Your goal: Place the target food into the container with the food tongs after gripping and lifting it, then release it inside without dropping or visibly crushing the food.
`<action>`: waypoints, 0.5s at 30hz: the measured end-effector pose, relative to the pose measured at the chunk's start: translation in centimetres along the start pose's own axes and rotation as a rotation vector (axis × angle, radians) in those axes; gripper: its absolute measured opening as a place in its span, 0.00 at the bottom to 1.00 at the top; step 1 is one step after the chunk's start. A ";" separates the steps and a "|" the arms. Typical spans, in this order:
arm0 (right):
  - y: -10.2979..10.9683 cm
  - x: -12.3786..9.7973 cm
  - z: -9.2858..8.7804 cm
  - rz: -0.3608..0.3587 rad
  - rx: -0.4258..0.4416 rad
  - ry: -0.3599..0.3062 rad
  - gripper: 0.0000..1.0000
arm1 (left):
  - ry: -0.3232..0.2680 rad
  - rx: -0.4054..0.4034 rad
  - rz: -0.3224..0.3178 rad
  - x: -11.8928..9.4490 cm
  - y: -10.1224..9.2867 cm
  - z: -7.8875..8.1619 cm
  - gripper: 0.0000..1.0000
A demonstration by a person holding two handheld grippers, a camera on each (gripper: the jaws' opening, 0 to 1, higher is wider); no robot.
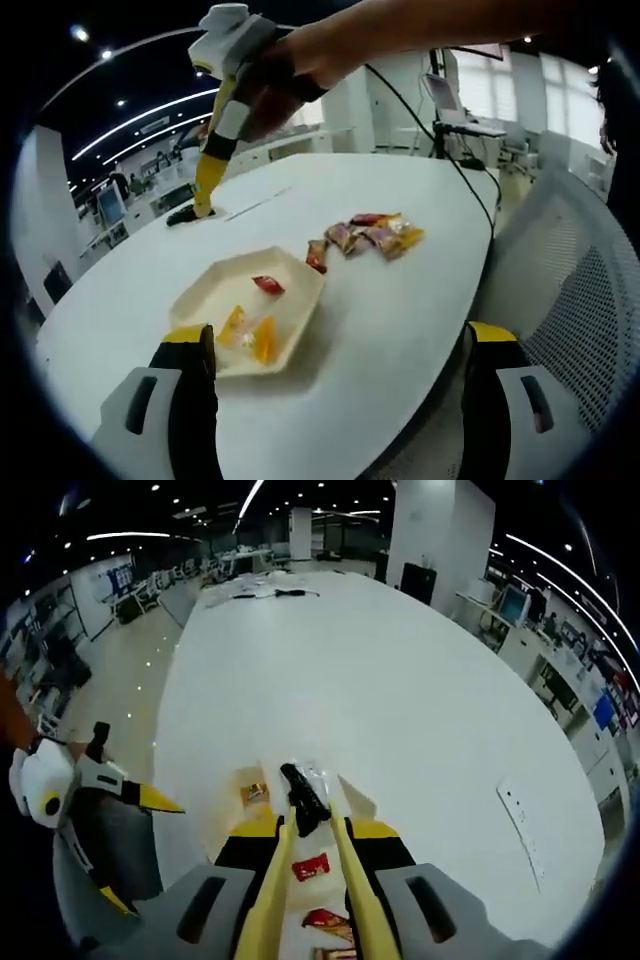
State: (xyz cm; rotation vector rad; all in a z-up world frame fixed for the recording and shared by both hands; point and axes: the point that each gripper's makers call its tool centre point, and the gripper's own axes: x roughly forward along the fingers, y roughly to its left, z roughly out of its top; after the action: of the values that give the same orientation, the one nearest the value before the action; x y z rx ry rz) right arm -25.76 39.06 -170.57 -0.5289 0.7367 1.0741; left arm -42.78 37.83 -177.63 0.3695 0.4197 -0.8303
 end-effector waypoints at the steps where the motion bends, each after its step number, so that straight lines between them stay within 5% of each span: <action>1: 0.1 0.1 0.1 -0.001 -0.001 0.000 0.22 | 0.003 0.008 -0.010 0.1 -0.2 -0.1 0.99; 9: 1.5 1.1 0.1 -0.004 -0.008 0.038 0.24 | -0.052 -0.011 -0.051 -0.2 -1.0 1.2 0.99; 15: 1.1 0.7 0.7 -0.029 0.044 0.003 0.26 | -0.055 0.002 -0.057 -0.2 -1.3 1.3 0.99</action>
State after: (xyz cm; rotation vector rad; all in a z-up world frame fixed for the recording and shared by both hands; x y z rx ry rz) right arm -26.39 40.41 -170.73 -0.5027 0.7516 1.0280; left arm -43.61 36.60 -176.63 0.3370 0.3802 -0.8941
